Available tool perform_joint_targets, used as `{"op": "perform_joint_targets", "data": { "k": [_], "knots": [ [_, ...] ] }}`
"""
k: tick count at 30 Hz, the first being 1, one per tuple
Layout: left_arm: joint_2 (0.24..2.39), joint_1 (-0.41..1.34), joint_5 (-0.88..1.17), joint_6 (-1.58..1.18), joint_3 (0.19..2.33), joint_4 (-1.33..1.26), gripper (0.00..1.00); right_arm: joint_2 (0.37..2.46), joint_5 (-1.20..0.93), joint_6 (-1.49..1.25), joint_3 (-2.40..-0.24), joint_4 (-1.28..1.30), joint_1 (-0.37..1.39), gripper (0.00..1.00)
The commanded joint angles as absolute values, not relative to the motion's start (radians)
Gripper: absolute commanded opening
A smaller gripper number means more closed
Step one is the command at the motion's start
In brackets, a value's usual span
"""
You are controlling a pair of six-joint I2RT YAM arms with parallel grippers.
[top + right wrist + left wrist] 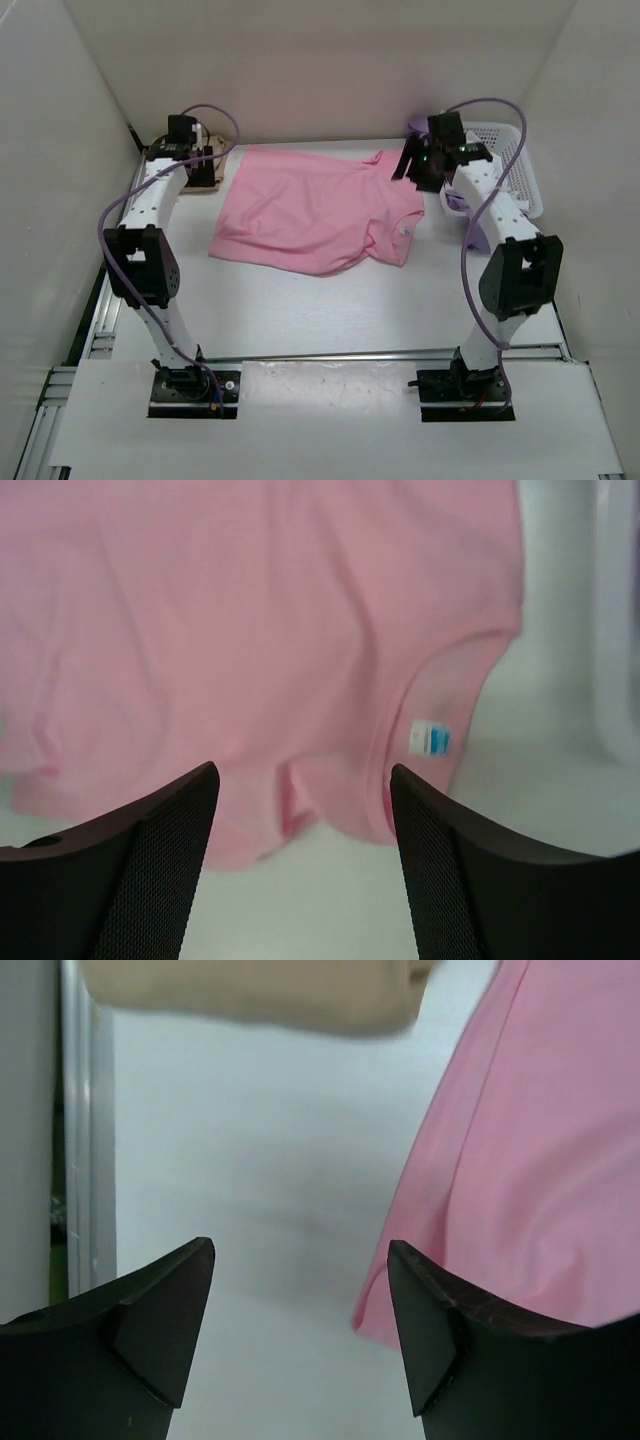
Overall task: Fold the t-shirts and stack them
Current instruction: Flatten out the tshirt
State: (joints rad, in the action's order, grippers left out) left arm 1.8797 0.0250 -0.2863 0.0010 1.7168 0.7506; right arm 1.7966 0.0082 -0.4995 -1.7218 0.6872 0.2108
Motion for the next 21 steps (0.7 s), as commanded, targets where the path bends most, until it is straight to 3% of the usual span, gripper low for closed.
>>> {"op": "perform_joint_targets", "data": {
  "k": [1,6,11,18,21],
  "knots": [
    [1.907,-0.04,-0.067,0.0,1.652,0.963,0.79,1.738,-0.051,-0.477,-1.541,0.781,0.242,0.73],
    [1.898,-0.087,-0.057,0.0,1.485,0.904,0.81,1.648,-0.06,-0.486,-1.307,0.781,0.296,0.79],
    [1.922,-0.116,0.061,0.0,1.477,0.89,0.83,1.615,-0.072,-0.518,-1.083,0.648,0.305,0.82],
    [1.991,-0.117,0.147,0.0,1.5,0.89,0.83,1.71,-0.054,-0.518,-1.068,0.5,0.305,0.82],
    [2.015,-0.117,0.156,0.0,1.5,0.89,0.83,1.762,-0.054,-0.528,-1.086,0.476,0.305,0.74]
  ]
}}
